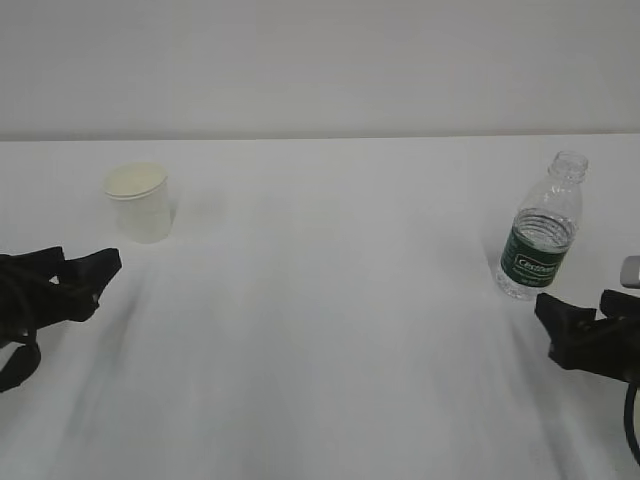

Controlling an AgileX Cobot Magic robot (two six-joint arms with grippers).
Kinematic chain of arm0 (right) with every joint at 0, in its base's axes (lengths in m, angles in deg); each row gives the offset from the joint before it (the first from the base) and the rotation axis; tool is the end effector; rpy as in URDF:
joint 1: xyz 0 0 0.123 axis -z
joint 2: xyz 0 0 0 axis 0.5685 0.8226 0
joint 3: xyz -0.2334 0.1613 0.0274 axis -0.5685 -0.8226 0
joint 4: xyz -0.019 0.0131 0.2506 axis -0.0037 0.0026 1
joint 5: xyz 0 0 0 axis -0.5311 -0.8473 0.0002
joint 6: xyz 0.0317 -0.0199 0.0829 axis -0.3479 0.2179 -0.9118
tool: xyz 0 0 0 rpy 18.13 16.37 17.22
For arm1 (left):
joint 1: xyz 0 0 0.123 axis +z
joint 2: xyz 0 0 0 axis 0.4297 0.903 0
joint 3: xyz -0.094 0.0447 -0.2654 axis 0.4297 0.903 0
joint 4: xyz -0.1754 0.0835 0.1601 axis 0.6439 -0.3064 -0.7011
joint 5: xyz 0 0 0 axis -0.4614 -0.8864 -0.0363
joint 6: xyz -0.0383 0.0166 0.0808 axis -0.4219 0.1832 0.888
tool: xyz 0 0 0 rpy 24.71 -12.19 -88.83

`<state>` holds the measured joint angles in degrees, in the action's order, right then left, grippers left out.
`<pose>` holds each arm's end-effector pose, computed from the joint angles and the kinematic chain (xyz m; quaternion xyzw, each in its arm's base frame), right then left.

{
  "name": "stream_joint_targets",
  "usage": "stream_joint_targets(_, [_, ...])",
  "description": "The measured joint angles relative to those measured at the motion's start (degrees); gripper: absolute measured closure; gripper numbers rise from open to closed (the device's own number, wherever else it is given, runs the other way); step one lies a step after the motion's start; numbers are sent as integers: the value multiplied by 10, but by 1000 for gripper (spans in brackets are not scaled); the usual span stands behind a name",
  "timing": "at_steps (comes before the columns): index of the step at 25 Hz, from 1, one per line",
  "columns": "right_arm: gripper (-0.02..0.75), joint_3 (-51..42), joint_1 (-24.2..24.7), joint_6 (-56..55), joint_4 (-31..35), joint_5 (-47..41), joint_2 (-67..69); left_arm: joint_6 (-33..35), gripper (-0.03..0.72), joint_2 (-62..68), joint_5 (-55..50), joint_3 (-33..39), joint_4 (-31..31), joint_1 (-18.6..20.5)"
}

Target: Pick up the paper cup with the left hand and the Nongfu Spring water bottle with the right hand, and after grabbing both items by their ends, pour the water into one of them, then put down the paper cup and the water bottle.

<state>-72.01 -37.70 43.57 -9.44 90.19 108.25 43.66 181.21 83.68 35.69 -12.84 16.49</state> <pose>0.2182 0.0215 0.0956 -0.0499 0.8387 0.0615 0.5389 0.2498 -0.0538 0.1163 0.0376 0.7977 -0.1623 0.5796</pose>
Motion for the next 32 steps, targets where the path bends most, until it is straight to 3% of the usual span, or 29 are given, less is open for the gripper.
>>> stream_joint_targets(6, [144, 30, 0, -1, -2, 0, 25, 0, 100, 12, 0, -19, 0, 0])
stream_joint_targets(32, [145, 141, 0, -2, -2, 1, 131, 4, 99, 13, 0, -43, 3, 0])
